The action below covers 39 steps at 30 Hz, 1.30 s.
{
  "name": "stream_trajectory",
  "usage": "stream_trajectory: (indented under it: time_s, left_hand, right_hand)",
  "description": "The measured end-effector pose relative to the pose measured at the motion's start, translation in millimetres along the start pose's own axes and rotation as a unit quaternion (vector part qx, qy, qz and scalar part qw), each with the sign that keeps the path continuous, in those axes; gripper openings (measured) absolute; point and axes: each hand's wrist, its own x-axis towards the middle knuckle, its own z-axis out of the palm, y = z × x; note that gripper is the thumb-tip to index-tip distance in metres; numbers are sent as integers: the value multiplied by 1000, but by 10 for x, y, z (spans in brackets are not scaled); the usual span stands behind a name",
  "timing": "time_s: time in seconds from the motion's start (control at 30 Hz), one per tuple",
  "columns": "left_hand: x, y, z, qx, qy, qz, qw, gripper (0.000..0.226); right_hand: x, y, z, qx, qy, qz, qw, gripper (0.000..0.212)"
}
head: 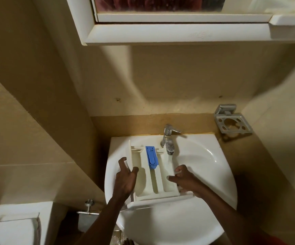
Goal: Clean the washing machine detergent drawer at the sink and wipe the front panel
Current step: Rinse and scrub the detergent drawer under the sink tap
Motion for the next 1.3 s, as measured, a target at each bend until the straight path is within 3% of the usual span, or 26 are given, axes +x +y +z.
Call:
stream_trajectory:
  time_s: [0.07, 0.13, 0.33, 0.47, 0.6, 0.73, 0.9, 1.03, 1.17, 1.3]
  left_hand:
    - [-61, -26, 44, -21, -15, -14, 1000, 49]
    - [-126, -45, 83, -42, -43, -24, 998, 53]
    - [-195, -59, 17, -104, -142, -75, 981, 68]
    - [-65, -10, -62, -160, -98, -78, 979, 62]
    - [84, 46, -134, -104, -105, -64, 987, 51]
    - [158, 111, -192, -50, -207, -91, 973, 39]
    - [290, 116, -307, -87, -313, -154, 933, 58]
    - [329, 81, -244, -48, -304, -148, 940, 66]
    - [304, 103, -97, -17, -272, -122, 954, 60]
    - [327, 96, 26, -55, -242, -128, 960, 65]
  right_hand:
    - [29, -31, 25, -27, -44, 14, 999, 56]
    - [32, -39, 0, -42, -72, 30, 996, 55]
    - [72, 22, -238, -89, -51, -10, 995, 46]
    - [253, 122, -462, -189, -39, -16, 981, 53]
    - [348, 62, -646, -279, -58, -41, 958, 52]
    - [365, -74, -690, -312, -62, -60, 946, 55]
    - [431, -165, -725, -316, -45, -63, 945, 50]
    - [490, -236, -710, -321, -48, -67, 944, 48]
    - [524, -290, -633, -346, -11, -79, 935, 41]
    - [523, -308, -569, -350, 38, -91, 932, 40]
